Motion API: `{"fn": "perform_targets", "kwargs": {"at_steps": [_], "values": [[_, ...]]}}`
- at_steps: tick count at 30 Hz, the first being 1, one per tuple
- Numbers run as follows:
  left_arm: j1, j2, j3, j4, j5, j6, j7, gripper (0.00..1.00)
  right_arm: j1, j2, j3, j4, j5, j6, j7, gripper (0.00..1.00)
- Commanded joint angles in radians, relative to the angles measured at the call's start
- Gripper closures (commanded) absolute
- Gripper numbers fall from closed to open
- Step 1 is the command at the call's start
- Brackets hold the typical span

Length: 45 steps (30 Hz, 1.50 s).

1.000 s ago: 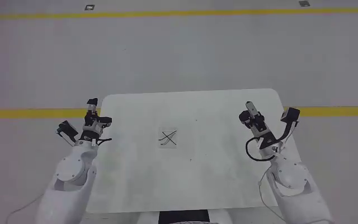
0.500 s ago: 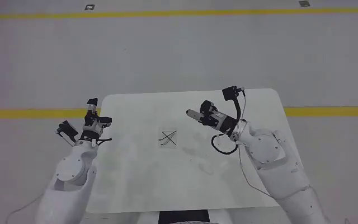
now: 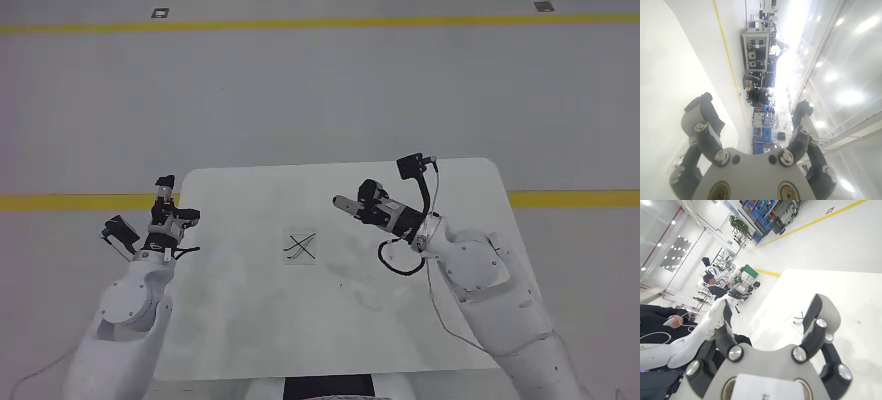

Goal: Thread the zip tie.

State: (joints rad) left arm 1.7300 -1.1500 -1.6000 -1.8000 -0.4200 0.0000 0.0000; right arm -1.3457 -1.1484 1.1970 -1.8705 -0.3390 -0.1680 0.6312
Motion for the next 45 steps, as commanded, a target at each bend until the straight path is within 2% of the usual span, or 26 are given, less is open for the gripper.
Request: {"fn": "perform_targets", "kwargs": {"at_steps": [1,8,11,14,31,36,38,45], "values": [[0.0,0.0,0.0,0.0,0.0,0.0,0.0,0.0,0.135,-0.009,-0.075,0.063,-0.111,0.015,0.096,0.0],[0.0,0.0,0.0,0.0,0.0,0.0,0.0,0.0,0.361,-0.05,-0.25,0.243,-0.175,0.011,0.172,0.0],[0.0,0.0,0.0,0.0,0.0,0.0,0.0,0.0,0.427,-0.07,-0.31,0.318,-0.182,0.018,0.177,0.0],[0.0,0.0,0.0,0.0,0.0,0.0,0.0,0.0,0.467,-0.083,-0.359,0.374,-0.222,0.018,0.187,0.0],[0.0,0.0,0.0,0.0,0.0,0.0,0.0,0.0,0.467,-0.084,-0.365,0.376,-0.231,0.019,0.197,0.0],[0.0,0.0,0.0,0.0,0.0,0.0,0.0,0.0,0.536,-0.11,-0.448,0.404,-0.276,0.126,0.331,0.0],[0.0,0.0,0.0,0.0,0.0,0.0,0.0,0.0,0.549,-0.12,-0.468,0.418,-0.271,0.136,0.338,0.0],[0.0,0.0,0.0,0.0,0.0,0.0,0.0,0.0,0.549,-0.12,-0.468,0.418,-0.271,0.136,0.338,0.0]]}}
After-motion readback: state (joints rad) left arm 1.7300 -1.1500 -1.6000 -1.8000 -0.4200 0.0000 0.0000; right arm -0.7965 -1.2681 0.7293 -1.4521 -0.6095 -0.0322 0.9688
